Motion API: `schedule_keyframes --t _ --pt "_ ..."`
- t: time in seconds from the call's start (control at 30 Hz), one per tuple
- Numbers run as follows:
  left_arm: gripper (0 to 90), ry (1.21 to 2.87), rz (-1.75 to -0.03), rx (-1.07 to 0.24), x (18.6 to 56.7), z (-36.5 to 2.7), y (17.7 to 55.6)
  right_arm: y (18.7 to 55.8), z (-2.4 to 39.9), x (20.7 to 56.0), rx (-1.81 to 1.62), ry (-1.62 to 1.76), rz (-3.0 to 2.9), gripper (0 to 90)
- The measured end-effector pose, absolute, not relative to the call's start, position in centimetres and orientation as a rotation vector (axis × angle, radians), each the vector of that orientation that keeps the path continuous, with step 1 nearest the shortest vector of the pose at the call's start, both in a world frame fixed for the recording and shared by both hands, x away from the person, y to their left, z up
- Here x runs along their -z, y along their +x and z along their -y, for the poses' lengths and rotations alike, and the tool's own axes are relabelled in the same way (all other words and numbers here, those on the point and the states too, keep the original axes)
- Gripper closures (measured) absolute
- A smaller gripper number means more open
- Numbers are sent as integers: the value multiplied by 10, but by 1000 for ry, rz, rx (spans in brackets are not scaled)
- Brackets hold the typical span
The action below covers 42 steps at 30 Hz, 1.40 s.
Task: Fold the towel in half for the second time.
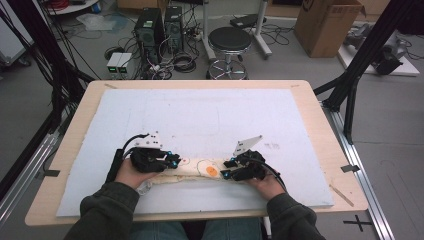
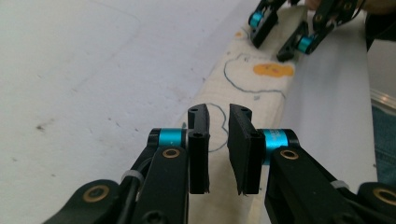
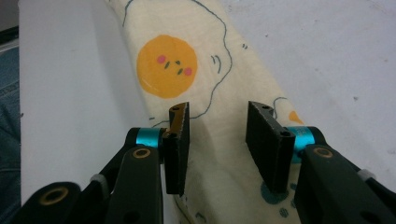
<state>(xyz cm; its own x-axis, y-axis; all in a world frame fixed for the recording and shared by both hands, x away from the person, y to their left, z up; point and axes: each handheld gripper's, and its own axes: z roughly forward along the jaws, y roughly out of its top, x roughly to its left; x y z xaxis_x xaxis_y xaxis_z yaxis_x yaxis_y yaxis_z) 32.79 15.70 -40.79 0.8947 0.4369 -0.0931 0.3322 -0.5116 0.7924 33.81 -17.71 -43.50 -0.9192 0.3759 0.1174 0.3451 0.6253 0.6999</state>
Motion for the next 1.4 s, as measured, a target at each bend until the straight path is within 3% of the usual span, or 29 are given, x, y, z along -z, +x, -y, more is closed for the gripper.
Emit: schedule_keyframes --t 0.43,0.7,0.83,1.03,1.4 --pt "774 2227 -567 -69 435 -162 317 338 178 430 -1219 633 -2778 598" --pt "766 2252 -548 -107 434 -158 314 337 151 413 -1234 525 -2791 777" --pt "768 2257 -544 -118 435 -158 313 338 134 418 -1173 460 -2834 806" --pt "767 2256 -544 -121 434 -159 312 337 131 427 -1095 459 -2877 803" --pt "708 2264 -548 -139 432 -172 304 334 164 430 -1110 512 -2851 763"
